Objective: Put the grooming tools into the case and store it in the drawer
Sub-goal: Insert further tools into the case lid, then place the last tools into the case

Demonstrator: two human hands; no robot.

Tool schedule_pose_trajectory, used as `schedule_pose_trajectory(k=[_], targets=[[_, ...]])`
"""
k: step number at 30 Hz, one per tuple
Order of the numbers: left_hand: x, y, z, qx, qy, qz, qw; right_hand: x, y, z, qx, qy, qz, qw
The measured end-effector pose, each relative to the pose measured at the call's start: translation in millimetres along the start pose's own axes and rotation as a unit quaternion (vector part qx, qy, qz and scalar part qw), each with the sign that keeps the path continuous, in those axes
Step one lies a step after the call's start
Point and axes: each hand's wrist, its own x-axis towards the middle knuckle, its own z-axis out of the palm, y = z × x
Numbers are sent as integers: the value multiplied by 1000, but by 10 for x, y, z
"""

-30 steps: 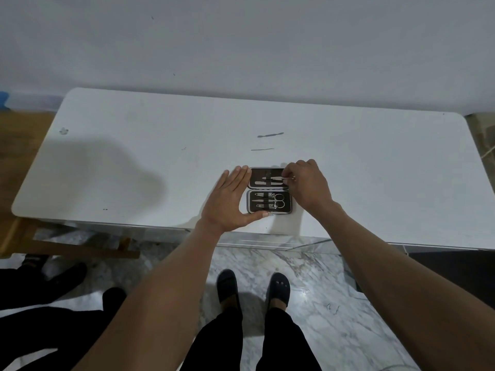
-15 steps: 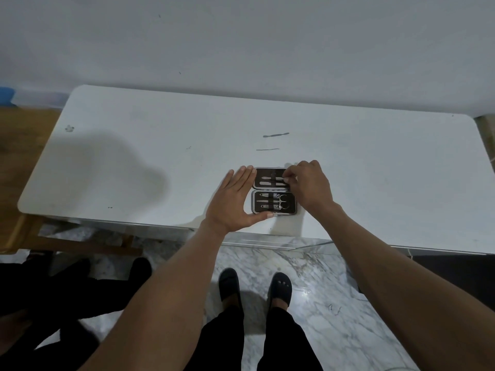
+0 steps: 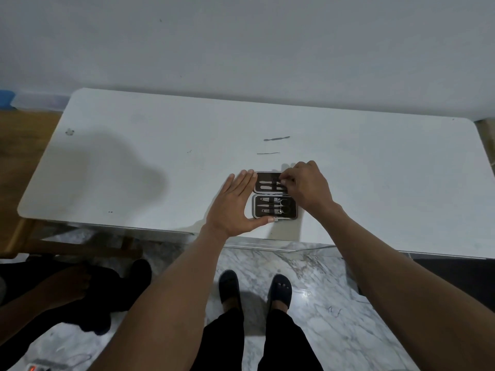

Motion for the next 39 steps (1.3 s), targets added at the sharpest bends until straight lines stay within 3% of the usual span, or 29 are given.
schedule_pose_trajectory(k=[14, 23, 32, 39], targets=[[17, -9, -1, 7, 5, 4, 1000, 633, 50, -24, 64, 84, 96, 990], [31, -31, 2, 18, -15, 0, 1000, 806, 33, 118, 51, 49, 74, 995], [42, -30, 4, 13, -12, -1, 1000, 791, 61, 190, -51, 53, -18, 997], [46, -16, -22, 16, -13, -1, 1000, 754, 14, 137, -44, -3, 13, 999]])
